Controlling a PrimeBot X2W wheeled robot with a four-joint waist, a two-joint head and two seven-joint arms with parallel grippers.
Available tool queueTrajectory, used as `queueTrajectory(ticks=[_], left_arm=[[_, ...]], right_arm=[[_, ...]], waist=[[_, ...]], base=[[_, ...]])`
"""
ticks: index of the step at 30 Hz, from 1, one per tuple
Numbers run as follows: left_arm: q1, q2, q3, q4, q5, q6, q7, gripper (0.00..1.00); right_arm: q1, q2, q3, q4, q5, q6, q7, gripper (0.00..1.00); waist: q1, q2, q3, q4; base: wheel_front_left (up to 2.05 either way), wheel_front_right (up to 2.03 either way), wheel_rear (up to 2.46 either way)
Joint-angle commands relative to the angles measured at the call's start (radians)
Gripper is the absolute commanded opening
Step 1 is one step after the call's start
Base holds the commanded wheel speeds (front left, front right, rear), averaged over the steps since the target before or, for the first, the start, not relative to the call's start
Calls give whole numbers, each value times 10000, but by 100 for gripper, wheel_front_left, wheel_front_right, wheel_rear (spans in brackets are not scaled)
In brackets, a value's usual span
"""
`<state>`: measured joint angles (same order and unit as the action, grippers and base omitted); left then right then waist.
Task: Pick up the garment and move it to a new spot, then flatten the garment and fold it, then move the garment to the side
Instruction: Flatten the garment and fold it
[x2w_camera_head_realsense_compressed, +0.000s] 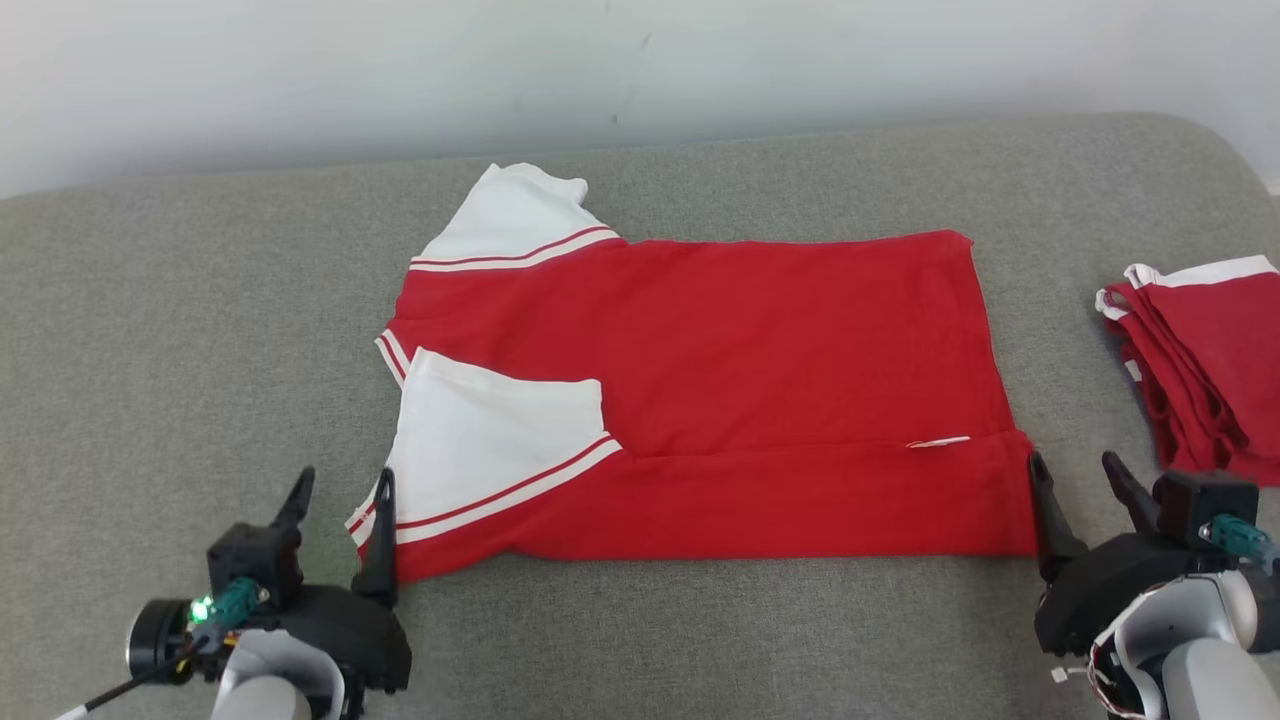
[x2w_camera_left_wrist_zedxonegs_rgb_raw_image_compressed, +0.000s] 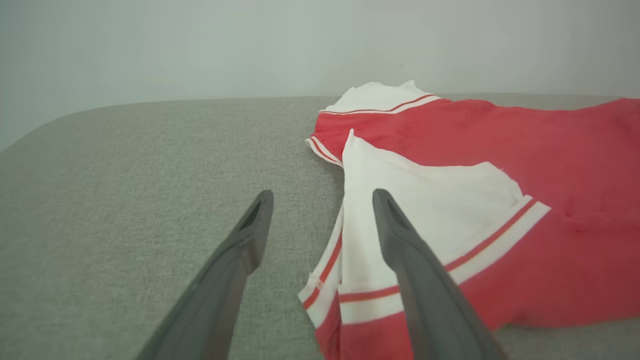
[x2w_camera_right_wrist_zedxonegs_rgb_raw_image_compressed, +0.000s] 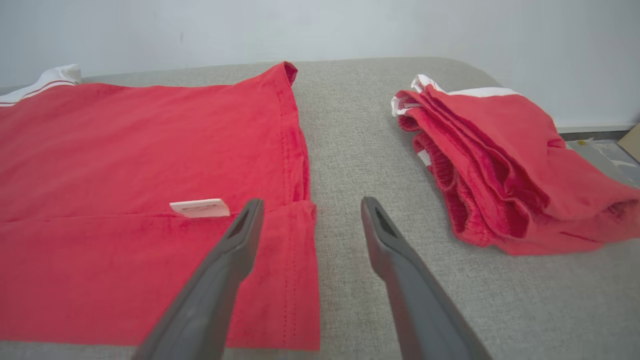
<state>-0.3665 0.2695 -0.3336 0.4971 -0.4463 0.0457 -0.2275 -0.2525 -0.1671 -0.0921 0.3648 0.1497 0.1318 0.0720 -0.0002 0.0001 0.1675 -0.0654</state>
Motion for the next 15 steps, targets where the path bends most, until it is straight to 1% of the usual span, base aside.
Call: queueTrajectory(ticks=[1,4,8,11,15], left_arm=[[194,38,-61,-128,-39,63,133,100],[589,118,-156,-339,-41,258,580,100],[851,68,-260,-381,-101,551,1217,100],[799,11,-301,-312,-173,661,1585,100],[490,18,-269,-150,-189,770,1821,100]], right_arm=[[194,110,-117,-165,-30,-25,113,100],[492,384,-408,-571,-158,-26,417,100],[711,639,-581,-848,-298,-26,776,100],[696,767,-659,-843,-490,-26,1061,100],[528,881,-788,-776,-650,-26,1346,100]], waist=[[2,-1,18,2],[2,-1,128,-10],[2,-1,291,-40],[2,-1,430,-52],[2,-1,572,-39]], base=[[0,0,0],[0,0,0],[0,0,0],[0,0,0],[0,0,0]])
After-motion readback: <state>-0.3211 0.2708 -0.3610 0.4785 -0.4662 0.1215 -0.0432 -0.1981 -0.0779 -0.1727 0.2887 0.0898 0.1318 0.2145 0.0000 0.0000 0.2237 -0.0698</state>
